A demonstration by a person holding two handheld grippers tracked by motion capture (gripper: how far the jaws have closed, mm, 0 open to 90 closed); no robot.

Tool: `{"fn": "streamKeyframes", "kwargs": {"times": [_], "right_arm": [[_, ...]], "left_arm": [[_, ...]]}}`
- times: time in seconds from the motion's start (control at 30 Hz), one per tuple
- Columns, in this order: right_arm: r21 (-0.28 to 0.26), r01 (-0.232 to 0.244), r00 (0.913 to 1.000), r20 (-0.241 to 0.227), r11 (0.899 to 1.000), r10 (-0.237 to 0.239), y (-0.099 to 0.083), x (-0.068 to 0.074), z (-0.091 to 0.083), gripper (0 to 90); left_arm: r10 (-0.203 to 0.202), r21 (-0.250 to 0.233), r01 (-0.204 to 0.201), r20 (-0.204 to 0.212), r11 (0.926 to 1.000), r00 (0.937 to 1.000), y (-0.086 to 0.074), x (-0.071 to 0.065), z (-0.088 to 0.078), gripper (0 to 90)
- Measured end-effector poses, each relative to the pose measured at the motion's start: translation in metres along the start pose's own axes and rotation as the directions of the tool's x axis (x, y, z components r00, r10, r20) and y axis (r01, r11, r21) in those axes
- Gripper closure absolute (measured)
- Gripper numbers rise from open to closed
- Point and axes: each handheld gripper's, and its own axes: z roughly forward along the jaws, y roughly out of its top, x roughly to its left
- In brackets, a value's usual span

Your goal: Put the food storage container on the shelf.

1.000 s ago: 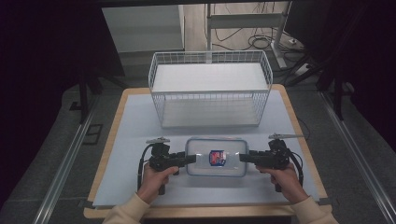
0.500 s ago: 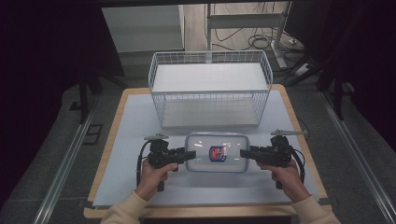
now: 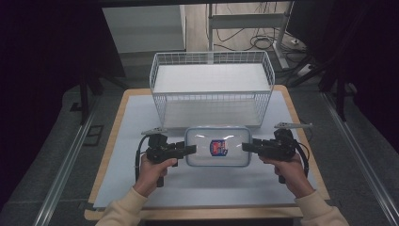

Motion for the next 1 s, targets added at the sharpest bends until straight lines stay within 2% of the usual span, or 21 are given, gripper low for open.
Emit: {"fn": "streamKeyframes", "kwargs": {"times": [0.27,1.0], "right_arm": [[-0.020,0.020,0.9998,0.004,1.000,-0.020,0.012,0.006,-0.006,50.4],[-0.095,0.063,0.9980,0.006,0.993,-0.062,0.054,0.020,-0.025,50.4]], "left_arm": [[0.018,-0.009,-0.018,0.002,0.9998,0.9998,0.013,-0.005,-0.005,47.9],[0.099,-0.045,-0.100,-0.015,0.9940,0.9950,0.066,-0.027,-0.021,47.7]]}}
